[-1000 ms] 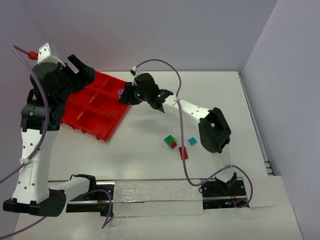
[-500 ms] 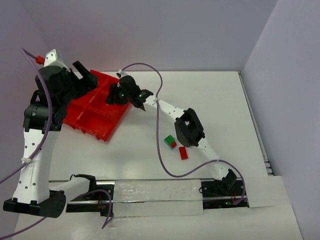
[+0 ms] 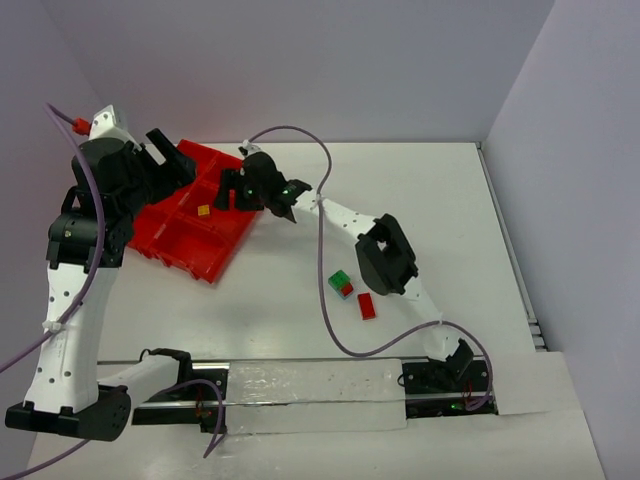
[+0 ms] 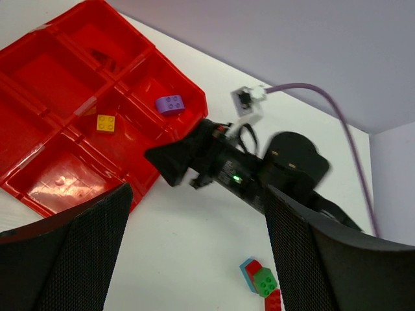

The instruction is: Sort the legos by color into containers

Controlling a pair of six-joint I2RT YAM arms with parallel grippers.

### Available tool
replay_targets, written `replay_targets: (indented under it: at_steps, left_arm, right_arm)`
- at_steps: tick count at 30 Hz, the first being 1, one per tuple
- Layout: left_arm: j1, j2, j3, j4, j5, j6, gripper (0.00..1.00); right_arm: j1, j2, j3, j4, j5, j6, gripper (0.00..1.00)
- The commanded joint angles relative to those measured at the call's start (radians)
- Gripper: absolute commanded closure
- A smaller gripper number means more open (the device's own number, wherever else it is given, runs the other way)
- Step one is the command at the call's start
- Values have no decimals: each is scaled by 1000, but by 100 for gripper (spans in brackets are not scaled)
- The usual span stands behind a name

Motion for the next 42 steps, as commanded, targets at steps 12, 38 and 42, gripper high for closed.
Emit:
replay_targets:
  at_steps: [12,38,42]
  left_arm:
    - [1,24,-144,101,79,20,11]
    - [-5,91,-221,216,223,-37,11]
    - [-5,90,-220,208,220,-35,11]
  right_arm:
    - [-100,-984,-1051,-122,276,-243,16]
    - [-71,-1424,-1626,-230,264,31,14]
    - [-69,-1322,-1646,-180,253,37,15]
